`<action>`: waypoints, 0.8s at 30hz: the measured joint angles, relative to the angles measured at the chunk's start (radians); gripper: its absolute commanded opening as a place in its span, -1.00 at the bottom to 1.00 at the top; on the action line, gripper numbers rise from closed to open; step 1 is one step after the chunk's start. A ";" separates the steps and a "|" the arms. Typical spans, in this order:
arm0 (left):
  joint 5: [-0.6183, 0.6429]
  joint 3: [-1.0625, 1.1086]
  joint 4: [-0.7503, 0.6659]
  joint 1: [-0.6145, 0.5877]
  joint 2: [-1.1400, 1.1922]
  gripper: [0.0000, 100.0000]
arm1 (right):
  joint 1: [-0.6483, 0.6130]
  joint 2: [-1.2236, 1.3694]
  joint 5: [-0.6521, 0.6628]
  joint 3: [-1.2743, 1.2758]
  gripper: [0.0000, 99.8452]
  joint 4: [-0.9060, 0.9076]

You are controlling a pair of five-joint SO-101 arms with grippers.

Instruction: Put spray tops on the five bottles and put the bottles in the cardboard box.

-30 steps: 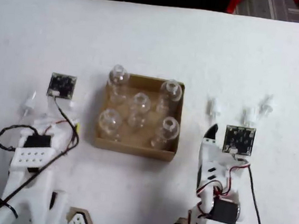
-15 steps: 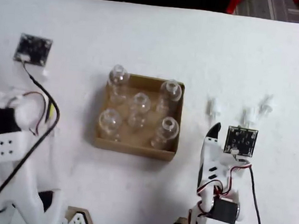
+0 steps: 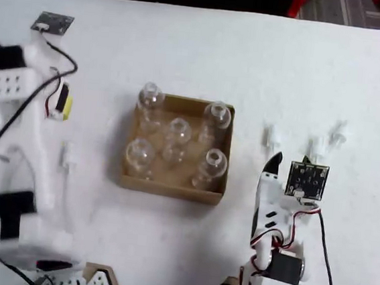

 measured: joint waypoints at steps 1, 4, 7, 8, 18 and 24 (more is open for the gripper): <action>0.000 -0.025 0.011 0.000 0.051 -0.81 | 0.000 0.000 0.000 0.000 -0.68 0.000; 0.000 -0.063 0.034 0.000 0.183 -0.81 | 0.000 0.000 0.000 0.000 -0.68 0.000; 0.000 -0.068 0.040 -0.023 0.273 -0.75 | -0.002 0.000 0.000 0.000 -0.68 0.000; 0.002 -0.068 0.040 -0.032 0.293 -0.72 | -0.005 0.000 0.000 0.000 -0.68 0.000; 0.002 0.135 -0.178 -0.041 0.316 -0.67 | -0.041 0.000 0.074 0.000 -0.68 0.002; 0.009 0.204 -0.299 -0.041 0.331 -0.67 | -0.049 0.000 0.074 0.000 -0.68 0.002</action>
